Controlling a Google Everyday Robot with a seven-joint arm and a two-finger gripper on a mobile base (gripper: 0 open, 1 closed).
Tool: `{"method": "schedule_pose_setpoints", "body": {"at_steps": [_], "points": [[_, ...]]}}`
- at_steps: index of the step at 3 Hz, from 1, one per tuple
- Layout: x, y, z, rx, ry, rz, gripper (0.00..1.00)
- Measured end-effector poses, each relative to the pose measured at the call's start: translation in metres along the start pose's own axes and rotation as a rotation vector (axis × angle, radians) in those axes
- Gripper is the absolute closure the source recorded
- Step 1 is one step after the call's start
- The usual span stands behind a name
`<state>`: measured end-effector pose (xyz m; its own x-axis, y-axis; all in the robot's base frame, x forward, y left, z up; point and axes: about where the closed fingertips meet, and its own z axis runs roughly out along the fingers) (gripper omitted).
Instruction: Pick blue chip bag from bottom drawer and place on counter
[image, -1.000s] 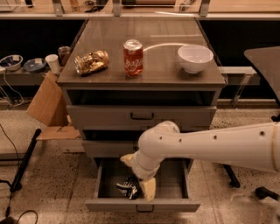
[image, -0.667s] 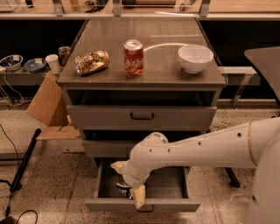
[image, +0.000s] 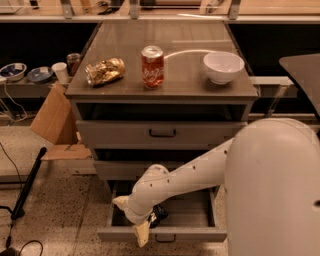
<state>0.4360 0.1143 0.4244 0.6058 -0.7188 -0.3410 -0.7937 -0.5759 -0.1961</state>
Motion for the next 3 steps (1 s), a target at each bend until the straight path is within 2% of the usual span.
{"method": "schedule_pose_setpoints", "body": {"at_steps": [1,2,3], "points": [[0.003,-0.005,0.032,-0.030,0.031,-0.009,0.00],[0.003,-0.005,0.032,-0.030,0.031,-0.009,0.00],[0.013,-0.010,0.038,-0.004,0.034,0.006,0.00]]}}
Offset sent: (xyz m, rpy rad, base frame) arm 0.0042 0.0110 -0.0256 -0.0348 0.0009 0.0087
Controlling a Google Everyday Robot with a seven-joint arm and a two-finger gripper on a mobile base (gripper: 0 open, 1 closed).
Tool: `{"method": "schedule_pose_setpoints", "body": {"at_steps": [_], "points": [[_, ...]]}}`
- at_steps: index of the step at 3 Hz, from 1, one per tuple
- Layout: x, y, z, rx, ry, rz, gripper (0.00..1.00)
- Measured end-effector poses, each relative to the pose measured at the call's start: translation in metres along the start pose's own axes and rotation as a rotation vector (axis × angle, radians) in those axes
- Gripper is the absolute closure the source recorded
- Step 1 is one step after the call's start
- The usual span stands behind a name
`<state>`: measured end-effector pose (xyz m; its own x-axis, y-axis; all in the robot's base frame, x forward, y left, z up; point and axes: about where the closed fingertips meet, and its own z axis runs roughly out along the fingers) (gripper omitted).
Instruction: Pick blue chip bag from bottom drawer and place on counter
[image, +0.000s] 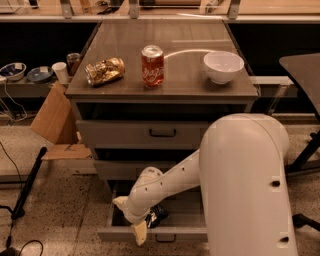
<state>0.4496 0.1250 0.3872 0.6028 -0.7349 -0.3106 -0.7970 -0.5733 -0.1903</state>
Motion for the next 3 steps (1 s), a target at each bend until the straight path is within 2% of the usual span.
{"method": "schedule_pose_setpoints", "body": {"at_steps": [2,3], "points": [[0.061,-0.019,0.022,0.082,0.065,0.057,0.00],[0.094,-0.024,0.033,0.097,0.111,0.076,0.00]]}}
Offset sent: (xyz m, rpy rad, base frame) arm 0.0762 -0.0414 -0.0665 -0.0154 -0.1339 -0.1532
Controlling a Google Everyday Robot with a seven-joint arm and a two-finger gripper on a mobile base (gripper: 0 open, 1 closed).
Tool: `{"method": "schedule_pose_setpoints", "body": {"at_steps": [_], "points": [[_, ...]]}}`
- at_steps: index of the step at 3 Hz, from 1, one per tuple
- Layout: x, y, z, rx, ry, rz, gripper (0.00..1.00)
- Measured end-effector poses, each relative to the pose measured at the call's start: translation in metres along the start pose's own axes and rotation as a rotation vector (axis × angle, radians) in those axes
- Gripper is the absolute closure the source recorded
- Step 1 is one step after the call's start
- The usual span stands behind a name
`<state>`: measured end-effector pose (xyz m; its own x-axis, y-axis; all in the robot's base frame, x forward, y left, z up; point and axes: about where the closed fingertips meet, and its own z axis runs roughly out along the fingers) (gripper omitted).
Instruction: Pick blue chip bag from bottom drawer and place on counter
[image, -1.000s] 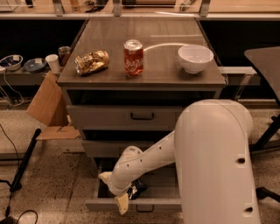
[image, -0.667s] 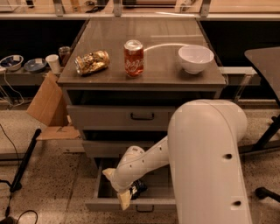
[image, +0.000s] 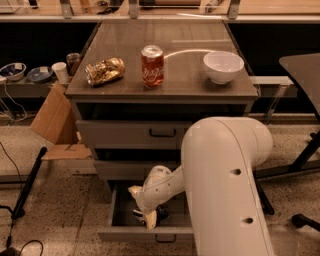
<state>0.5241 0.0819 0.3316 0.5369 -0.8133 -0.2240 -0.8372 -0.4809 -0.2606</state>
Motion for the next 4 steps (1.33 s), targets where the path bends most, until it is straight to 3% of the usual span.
{"method": "schedule_pose_setpoints", "body": {"at_steps": [2,4], "points": [[0.026,-0.011,0.045,-0.031,0.091,0.004,0.00],[0.030,-0.015,0.086,-0.078,0.157,-0.014,0.00]]}}
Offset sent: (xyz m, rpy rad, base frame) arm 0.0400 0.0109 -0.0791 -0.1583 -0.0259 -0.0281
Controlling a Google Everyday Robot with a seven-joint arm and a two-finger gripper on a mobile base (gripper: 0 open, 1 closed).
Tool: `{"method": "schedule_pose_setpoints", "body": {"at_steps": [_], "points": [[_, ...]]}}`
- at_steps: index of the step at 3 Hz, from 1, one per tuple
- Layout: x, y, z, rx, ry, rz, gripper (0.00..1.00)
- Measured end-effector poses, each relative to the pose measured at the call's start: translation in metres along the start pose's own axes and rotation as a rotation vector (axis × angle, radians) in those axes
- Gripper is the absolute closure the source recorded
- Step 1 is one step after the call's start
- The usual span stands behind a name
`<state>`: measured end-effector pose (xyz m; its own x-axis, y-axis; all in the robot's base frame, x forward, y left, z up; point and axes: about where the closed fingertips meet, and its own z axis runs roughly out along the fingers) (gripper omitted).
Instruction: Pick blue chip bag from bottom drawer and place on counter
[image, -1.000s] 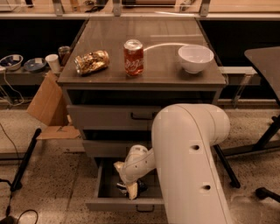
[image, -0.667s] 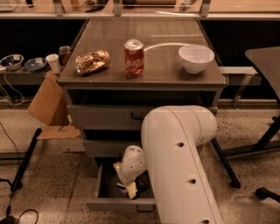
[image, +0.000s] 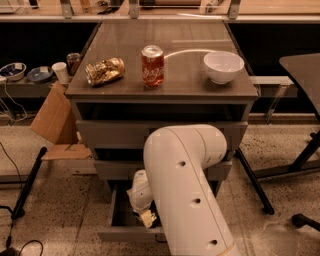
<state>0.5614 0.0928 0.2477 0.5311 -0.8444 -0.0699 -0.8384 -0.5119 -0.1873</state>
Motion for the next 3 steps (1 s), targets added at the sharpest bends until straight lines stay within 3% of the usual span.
{"method": "schedule_pose_setpoints", "body": {"at_steps": [3], "points": [[0.012,0.015,0.032,-0.130,0.083,0.010,0.00]]}}
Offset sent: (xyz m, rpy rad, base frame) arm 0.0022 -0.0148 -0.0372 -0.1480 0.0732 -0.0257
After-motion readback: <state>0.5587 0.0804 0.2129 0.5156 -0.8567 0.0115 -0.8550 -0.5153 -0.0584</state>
